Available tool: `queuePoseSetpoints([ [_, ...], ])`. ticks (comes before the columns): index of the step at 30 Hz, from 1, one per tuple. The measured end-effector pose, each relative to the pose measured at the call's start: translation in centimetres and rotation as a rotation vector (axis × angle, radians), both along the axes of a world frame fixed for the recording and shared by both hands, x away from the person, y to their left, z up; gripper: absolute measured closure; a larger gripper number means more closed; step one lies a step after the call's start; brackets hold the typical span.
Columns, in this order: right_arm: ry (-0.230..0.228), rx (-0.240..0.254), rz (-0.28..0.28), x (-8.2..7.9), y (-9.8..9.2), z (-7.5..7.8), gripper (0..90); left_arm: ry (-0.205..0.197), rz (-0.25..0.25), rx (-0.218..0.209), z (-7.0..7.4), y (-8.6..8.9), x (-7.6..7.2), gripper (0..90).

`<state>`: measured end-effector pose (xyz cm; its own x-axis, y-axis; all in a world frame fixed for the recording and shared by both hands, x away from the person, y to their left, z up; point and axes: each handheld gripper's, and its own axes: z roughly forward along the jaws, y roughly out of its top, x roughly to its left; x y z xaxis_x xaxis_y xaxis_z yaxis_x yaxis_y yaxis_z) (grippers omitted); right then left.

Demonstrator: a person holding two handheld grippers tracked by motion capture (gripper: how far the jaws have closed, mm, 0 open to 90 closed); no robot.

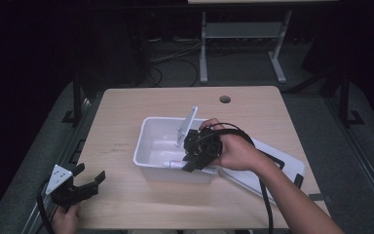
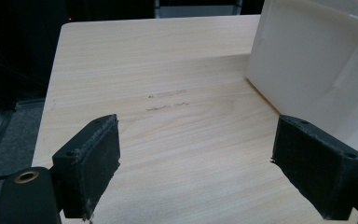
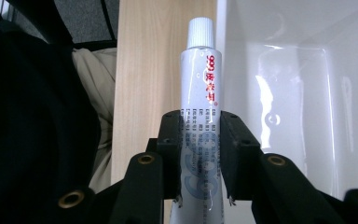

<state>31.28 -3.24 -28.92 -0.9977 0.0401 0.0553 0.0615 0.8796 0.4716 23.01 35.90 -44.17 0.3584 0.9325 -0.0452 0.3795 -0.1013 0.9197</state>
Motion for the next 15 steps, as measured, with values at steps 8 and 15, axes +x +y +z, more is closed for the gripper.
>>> queuePoseSetpoints([
  [8, 0.009, -0.016, -0.014, 1.1, 0.3, -0.3, 71.4, 0.000, -0.002, 0.002, 0.0, 0.0, 0.0, 14.1],
  [15, 0.017, -0.024, -0.026, 2.0, 0.6, -0.8, 71.4, -0.002, -0.005, 0.004, 0.0, 0.0, 0.0, 14.1],
])
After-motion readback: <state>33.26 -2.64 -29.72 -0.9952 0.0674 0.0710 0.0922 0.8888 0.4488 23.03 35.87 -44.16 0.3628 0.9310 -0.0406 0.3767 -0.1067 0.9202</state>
